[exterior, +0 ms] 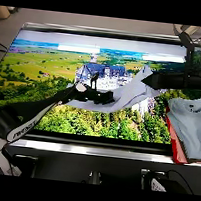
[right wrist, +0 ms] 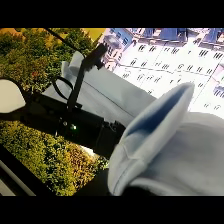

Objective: Fold the shirts.

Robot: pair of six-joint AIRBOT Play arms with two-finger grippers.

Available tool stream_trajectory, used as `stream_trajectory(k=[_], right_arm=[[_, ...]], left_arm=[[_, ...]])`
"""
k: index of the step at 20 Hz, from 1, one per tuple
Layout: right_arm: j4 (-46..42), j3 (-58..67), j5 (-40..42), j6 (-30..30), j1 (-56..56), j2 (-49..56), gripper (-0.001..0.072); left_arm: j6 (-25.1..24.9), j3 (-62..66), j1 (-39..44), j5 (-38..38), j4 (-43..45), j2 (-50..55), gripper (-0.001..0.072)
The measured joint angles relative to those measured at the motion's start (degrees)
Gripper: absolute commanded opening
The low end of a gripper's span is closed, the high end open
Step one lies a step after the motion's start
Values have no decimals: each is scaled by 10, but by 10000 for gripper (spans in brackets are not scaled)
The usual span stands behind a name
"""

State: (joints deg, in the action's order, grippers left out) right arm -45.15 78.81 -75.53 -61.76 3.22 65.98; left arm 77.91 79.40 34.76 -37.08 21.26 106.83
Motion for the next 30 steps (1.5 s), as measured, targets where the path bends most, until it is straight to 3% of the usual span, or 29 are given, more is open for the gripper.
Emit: stream_trajectory(k=[5, 10, 13, 14, 15, 16, 19, 22, 28, 30], right_arm=[[4, 0, 29, -3, -31, 32, 22], [45, 0, 132, 14, -157, 130, 22], [115, 0, 199, 38, -234, 219, 29], [143, 0, 215, 47, -256, 253, 195], [172, 0, 226, 54, -274, 282, 514], [202, 0, 236, 63, -287, 307, 606], [276, 0, 253, 104, -298, 351, 604], [264, 0, 231, 122, -256, 340, 604], [-21, -10, 98, 13, -104, 285, 607], [-62, -33, 76, -12, -85, 282, 607]], left_arm=[[-65, 0, -47, 18, -5, -52, 23], [-83, 0, -226, 7, 106, -214, 23], [-83, 0, -341, -17, 136, -323, 23], [-83, 0, -372, -23, 141, -355, 24], [-83, 0, -398, -31, 148, -383, 23], [-83, 0, -419, -40, 149, -410, 23], [-84, 0, -458, -77, 163, -464, 24], [-85, -1, -473, -113, 184, -489, 24], [-85, -23, -480, -137, 204, -502, 24], [-85, -36, -481, -140, 208, -503, 24]])
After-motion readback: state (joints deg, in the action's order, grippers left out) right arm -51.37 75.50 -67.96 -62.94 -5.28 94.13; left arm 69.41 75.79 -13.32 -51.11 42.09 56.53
